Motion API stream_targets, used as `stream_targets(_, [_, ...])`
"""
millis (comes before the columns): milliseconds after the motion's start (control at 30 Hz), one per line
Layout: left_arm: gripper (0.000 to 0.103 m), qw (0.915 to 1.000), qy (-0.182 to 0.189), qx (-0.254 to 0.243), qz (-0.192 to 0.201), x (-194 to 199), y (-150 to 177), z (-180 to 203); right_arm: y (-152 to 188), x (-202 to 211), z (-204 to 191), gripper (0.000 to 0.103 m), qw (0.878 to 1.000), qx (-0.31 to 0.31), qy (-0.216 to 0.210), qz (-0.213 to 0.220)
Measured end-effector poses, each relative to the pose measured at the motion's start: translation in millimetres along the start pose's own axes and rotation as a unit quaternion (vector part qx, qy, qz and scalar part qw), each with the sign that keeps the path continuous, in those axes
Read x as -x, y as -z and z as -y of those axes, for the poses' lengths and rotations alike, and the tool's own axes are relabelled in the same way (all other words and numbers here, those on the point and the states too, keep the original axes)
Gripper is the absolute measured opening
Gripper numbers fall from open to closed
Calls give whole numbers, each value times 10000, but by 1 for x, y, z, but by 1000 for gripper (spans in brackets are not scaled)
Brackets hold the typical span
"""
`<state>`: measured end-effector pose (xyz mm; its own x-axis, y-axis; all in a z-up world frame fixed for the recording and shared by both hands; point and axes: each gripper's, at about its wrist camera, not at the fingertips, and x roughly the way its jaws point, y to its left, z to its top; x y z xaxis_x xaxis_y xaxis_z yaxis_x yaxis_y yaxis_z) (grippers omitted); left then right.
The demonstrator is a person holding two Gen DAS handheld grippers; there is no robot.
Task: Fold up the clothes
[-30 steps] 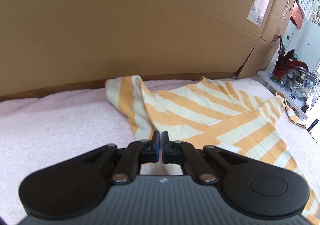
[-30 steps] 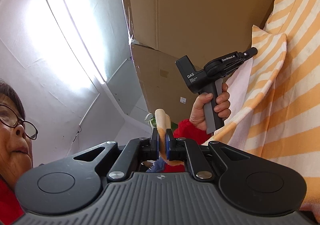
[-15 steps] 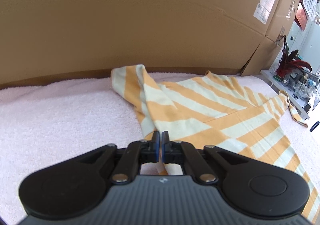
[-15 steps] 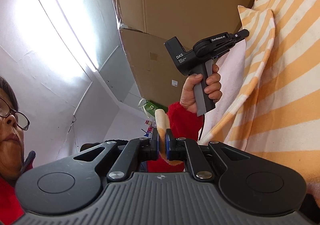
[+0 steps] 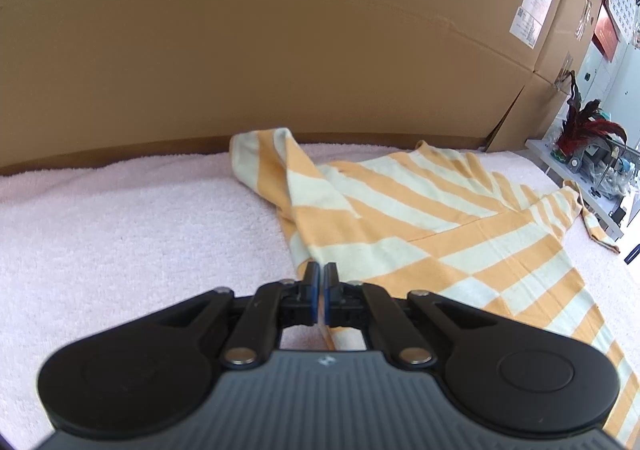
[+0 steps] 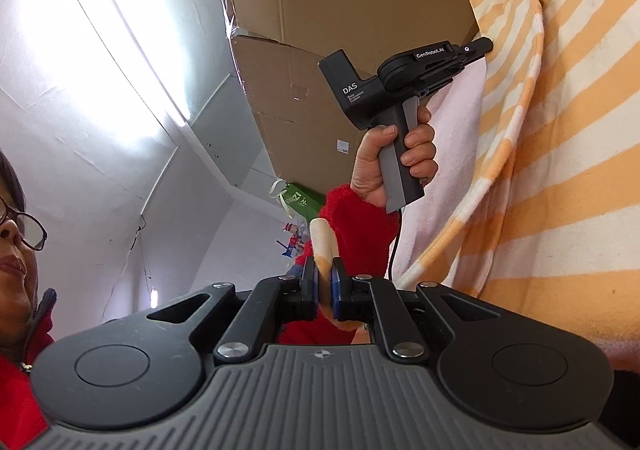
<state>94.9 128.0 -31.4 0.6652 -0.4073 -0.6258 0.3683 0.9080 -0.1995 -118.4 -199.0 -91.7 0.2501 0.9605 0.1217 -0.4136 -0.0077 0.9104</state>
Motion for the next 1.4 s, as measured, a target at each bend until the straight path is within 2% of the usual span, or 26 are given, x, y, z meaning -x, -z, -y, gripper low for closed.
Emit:
stream_targets(200, [0,9999,-80,-62,-8,-1,1,0,4,-4,1,8,9999,41,-102,-109])
stream_targets(467, [0,9999,-104,-21,-58,-5,7,0,6,-2,2,8,9993,97,261,-230])
stream_targets(700, [0,9998,-148,-98,-21,-5,7,2,9,-9,1,9,9963,263,608,-548])
stream_targets(1033, [0,9997,-181,-165,7,-8,10,5,20,-23,-17,13,9753,1094,1450,-1254])
stream_targets(1100, [0,9997,-181,-167,17,-7,11,5,22,-26,-17,18,9701,1154,1604,-1408])
stream_targets(1400, [0,9997,-188,-171,72,-5,11,5,27,-33,-16,16,9546,1457,2011,-1644])
